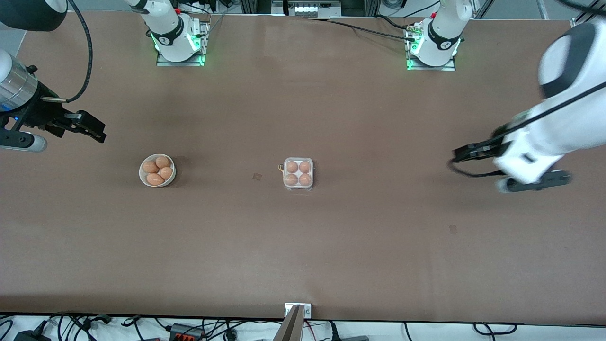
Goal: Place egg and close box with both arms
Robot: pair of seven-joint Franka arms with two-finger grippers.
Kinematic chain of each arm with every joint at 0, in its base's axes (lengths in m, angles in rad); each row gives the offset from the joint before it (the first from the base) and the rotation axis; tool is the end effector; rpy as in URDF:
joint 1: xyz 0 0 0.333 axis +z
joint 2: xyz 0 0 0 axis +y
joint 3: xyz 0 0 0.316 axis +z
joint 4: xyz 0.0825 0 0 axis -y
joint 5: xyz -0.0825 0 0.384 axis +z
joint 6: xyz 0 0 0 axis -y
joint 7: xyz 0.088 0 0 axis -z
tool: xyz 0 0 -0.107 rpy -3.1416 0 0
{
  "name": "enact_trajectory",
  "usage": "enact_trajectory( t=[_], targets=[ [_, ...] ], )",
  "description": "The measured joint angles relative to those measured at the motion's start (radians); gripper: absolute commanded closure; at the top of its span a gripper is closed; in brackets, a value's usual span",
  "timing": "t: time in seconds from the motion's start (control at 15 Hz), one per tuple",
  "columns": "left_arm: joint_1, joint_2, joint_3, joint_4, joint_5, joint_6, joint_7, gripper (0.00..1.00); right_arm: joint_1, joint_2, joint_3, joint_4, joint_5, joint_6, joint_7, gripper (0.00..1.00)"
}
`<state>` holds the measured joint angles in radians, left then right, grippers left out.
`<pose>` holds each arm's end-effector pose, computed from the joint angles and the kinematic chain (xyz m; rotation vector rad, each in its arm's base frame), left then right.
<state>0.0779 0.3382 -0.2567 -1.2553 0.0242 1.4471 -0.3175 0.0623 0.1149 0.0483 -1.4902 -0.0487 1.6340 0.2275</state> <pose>0.6326 -0.0825 0.5643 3.0989 0.2301 -0.2280 0.5929 0.0592 0.6025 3.0984 -0.1782 0.0557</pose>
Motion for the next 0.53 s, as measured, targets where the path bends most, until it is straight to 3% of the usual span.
enact_trajectory(
  t=[0.13,0.33,0.53],
  targets=[
    [-0.005,-0.076,0.069,-0.055,-0.005,0.002,0.140,0.00,0.002,0.000,0.000,0.000,0.000,0.000,-0.001,0.00],
    [-0.028,-0.235,0.160,-0.253,-0.006,0.093,0.262,0.00,0.005,0.000,0.000,0.000,0.000,0.000,-0.001,0.00],
    [-0.042,-0.371,0.180,-0.444,-0.007,0.216,0.268,0.00,0.005,0.000,0.000,0.000,0.000,0.001,-0.001,0.00]
  ],
)
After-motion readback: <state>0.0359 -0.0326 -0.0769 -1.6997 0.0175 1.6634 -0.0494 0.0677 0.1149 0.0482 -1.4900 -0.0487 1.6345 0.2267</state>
